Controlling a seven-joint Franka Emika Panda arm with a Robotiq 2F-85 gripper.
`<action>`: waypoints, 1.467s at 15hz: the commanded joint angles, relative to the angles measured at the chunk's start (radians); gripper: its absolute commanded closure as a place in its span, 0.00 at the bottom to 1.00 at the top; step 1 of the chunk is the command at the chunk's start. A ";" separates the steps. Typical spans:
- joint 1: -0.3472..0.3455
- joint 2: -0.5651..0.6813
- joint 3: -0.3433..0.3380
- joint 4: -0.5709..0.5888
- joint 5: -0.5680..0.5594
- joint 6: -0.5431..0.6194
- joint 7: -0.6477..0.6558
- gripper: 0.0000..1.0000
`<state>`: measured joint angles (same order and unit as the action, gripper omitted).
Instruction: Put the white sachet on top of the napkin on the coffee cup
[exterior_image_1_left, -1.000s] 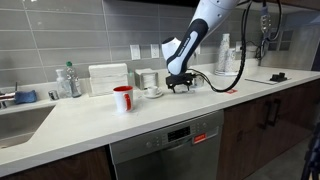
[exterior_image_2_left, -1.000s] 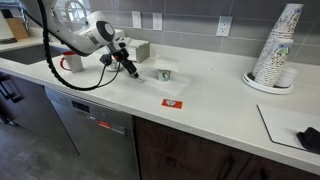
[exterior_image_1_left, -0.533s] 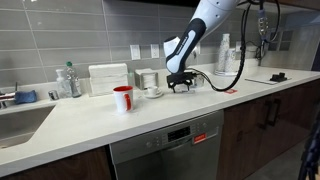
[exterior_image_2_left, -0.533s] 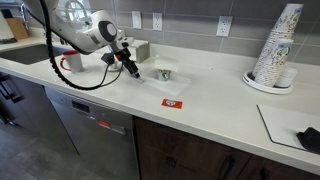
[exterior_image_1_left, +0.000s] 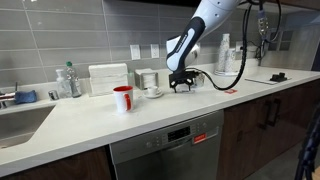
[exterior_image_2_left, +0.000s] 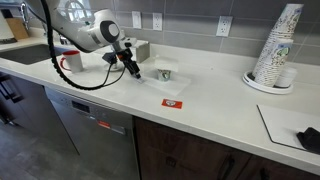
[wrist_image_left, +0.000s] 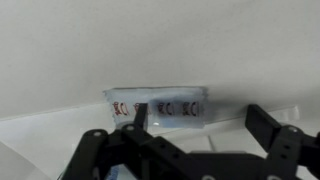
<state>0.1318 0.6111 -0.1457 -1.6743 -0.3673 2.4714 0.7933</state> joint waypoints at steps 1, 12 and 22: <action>0.005 0.015 -0.017 0.015 0.033 -0.016 -0.041 0.32; 0.015 0.016 -0.020 0.029 0.032 -0.053 -0.069 0.68; 0.013 0.017 -0.017 0.037 0.032 -0.094 -0.079 1.00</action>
<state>0.1388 0.6117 -0.1502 -1.6480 -0.3619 2.4128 0.7428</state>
